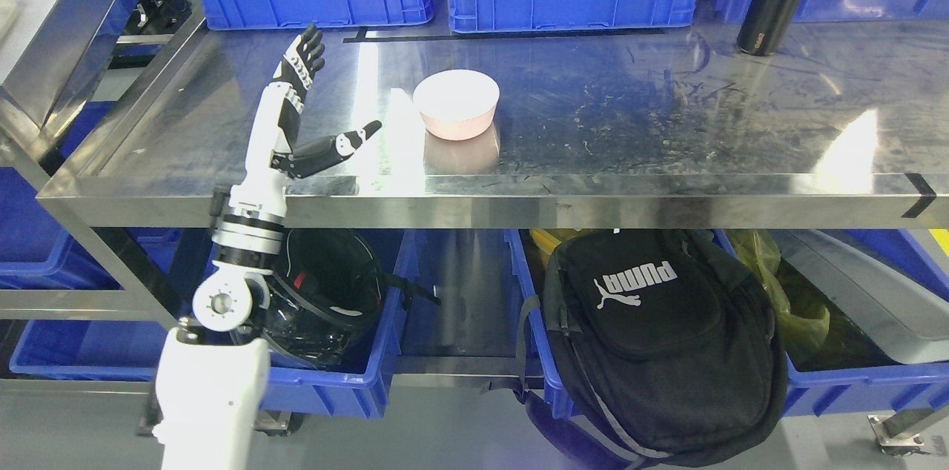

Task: Stack pink IKEA bowl on shelf middle layer
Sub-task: 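Swing the left hand across the shelf toward the pink bowl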

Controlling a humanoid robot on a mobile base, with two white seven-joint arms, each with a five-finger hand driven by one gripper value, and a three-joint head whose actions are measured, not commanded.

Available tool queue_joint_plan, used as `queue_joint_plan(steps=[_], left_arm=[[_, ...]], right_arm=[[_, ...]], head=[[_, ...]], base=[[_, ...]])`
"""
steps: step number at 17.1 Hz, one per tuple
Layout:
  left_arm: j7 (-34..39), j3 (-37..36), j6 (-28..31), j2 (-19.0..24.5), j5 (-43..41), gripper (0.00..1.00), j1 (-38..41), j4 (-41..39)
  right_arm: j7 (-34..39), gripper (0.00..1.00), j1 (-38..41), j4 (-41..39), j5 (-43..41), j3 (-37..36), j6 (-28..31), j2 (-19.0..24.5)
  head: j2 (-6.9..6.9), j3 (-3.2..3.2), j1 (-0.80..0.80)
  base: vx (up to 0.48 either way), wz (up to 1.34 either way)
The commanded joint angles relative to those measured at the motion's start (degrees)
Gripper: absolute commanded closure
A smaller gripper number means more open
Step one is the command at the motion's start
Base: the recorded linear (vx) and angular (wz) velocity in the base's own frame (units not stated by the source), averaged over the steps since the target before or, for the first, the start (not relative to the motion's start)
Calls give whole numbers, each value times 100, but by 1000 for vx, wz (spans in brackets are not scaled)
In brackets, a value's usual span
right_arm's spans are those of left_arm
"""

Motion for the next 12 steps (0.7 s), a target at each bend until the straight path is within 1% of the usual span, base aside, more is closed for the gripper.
queue_joint_plan(steps=[1, 2, 4, 6, 7, 8, 9, 10, 12], left_arm=[[-754, -149, 94, 1960, -970, 1, -589, -31], [-1254, -159, 94, 2206, -1006, 2, -669, -40], [-2177, -150, 94, 2410, -1015, 5, -836, -49], [-2392, -167, 94, 2463, -1094, 8, -1011, -49], [-2419, -298, 94, 2550, -1164, 8, -1178, -49], [-2593, -517, 112, 2656, -1260, 8, -1319, -49], [-2960, -667, 173, 2691, -1366, 8, -1477, -49], [-3268, -694, 252, 2648, -1428, 8, -1574, -49], [-3491, -799, 279, 2639, -1551, 8, -1846, -49]], right_arm=[[-5, 0, 132, -100, 0, 0, 4, -100], [-5, 0, 132, -100, 0, 0, 4, -100], [-5, 0, 132, -100, 0, 0, 4, -100], [-5, 0, 132, -100, 0, 0, 4, -100], [-5, 0, 132, -100, 0, 0, 4, -100], [-5, 0, 132, -100, 0, 0, 4, -100], [-5, 0, 132, -100, 0, 0, 4, -100], [-5, 0, 132, -100, 0, 0, 4, -100], [-5, 0, 132, -100, 0, 0, 4, -100]], head=[[0, 0, 0], [0, 0, 0], [0, 0, 0], [0, 0, 0], [0, 0, 0], [0, 0, 0], [0, 0, 0], [0, 0, 0], [0, 0, 0]], base=[[4, -40], [4, -40], [1, 16], [0, 0], [0, 0], [0, 0], [0, 0], [0, 0], [0, 0]])
